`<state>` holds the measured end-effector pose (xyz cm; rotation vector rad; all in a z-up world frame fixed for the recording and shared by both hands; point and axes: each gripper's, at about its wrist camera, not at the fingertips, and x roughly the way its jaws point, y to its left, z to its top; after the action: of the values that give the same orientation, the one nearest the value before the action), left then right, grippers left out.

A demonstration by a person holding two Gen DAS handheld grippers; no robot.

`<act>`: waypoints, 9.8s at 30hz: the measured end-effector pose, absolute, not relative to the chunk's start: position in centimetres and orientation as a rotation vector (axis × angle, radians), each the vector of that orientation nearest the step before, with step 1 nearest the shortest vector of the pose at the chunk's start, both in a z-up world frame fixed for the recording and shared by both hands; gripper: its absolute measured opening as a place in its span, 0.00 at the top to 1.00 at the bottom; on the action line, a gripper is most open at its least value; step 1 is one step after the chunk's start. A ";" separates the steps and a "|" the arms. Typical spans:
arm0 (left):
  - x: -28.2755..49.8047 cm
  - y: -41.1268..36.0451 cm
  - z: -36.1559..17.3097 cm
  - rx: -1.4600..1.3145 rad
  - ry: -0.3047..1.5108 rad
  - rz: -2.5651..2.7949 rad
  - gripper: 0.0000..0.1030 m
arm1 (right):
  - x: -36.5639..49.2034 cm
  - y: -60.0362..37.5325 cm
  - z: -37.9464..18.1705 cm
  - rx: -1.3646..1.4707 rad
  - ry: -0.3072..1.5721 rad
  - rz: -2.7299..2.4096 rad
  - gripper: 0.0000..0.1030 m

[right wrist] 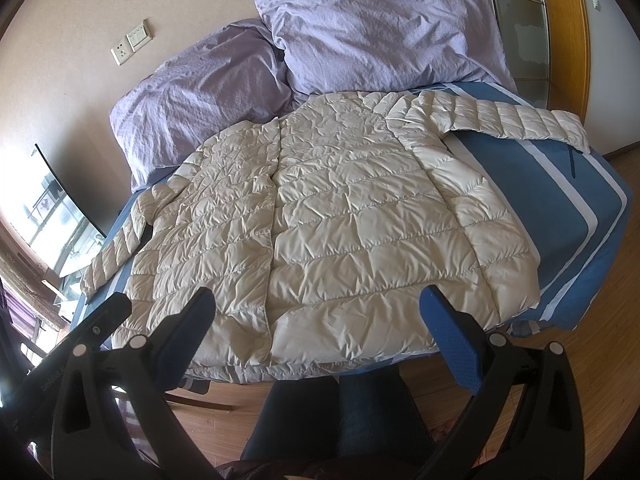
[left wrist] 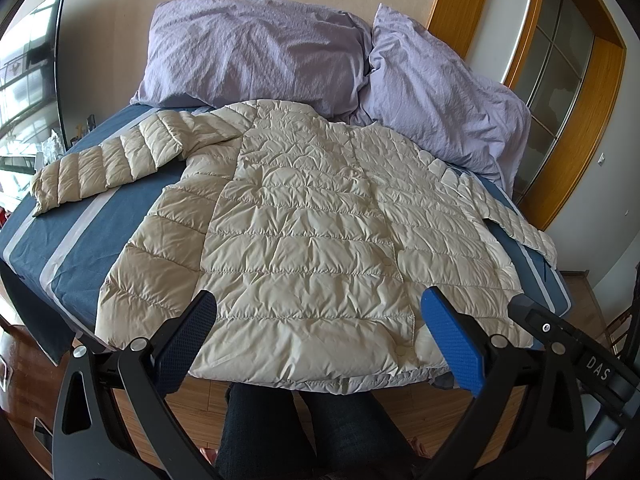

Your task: Fold large clothes

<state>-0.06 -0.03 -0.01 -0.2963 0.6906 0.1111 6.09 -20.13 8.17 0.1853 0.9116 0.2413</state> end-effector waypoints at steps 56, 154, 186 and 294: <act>20.3 7.1 -9.2 -0.091 0.936 0.347 0.01 | 34.0 -56.5 -2.0 0.427 0.905 -0.662 0.37; 17.4 10.7 -6.6 -0.176 0.876 0.354 0.01 | 38.4 -3.9 -5.6 -0.157 1.036 0.279 0.18; 7.6 36.6 -7.5 -0.549 0.882 0.845 0.22 | 38.8 -4.3 -5.6 -0.070 1.037 0.347 0.04; 26.4 2.4 -3.7 -0.069 0.926 0.120 0.27 | 30.4 -19.2 1.5 0.009 0.978 0.330 0.03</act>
<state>26.35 2.43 -3.72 -0.0692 0.9257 0.1196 30.44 -19.24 1.48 0.0092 0.9775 0.3300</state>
